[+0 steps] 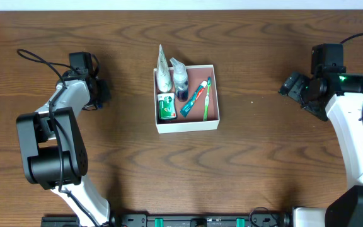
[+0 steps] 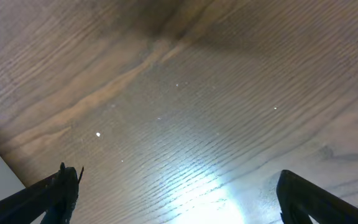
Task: Pack container
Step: 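Move the left gripper to the blue razor and grasp it, then carry the razor into the box and open the left gripper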
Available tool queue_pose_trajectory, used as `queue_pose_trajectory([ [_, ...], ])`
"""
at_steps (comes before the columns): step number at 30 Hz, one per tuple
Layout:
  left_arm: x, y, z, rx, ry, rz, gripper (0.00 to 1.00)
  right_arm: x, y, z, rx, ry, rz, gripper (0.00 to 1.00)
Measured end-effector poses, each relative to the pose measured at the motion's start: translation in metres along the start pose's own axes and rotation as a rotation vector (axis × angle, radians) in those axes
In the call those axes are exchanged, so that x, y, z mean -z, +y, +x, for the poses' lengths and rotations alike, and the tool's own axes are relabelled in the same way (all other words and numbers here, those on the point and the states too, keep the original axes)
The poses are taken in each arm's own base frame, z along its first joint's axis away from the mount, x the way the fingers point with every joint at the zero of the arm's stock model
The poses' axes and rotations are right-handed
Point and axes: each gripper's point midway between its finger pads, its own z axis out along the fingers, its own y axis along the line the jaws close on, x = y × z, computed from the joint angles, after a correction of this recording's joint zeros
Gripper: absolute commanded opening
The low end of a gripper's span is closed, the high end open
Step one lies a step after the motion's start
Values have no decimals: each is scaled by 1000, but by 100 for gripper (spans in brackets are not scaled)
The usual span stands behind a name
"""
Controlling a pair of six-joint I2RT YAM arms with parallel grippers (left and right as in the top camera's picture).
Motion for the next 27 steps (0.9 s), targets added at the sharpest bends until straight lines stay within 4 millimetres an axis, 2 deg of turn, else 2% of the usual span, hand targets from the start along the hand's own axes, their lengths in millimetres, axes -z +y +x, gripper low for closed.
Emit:
queue_pose_trajectory([
  [10, 2, 1, 4, -1, 17, -3, 6, 0, 0, 0, 0, 0, 0, 99],
  [13, 9, 1, 8, -2, 36, 2, 6, 0, 0, 0, 0, 0, 0, 99],
  [15, 23, -2, 4, 0, 17, 27, 6, 0, 0, 0, 0, 0, 0, 99],
  [18, 59, -11, -15, 4, -68, 87, 6, 0, 0, 0, 0, 0, 0, 99],
  [22, 138, -29, -41, -8, -240, 213, 6, 0, 0, 0, 0, 0, 0, 99],
  [24, 177, -43, -44, -34, -310, 285, 5, 0, 0, 0, 0, 0, -1, 99],
  [26, 220, -67, -38, -86, -372, 385, 6, 0, 0, 0, 0, 0, 0, 99],
  [27, 233, -75, -35, -107, -389, 419, 6, 0, 0, 0, 0, 0, 0, 99],
])
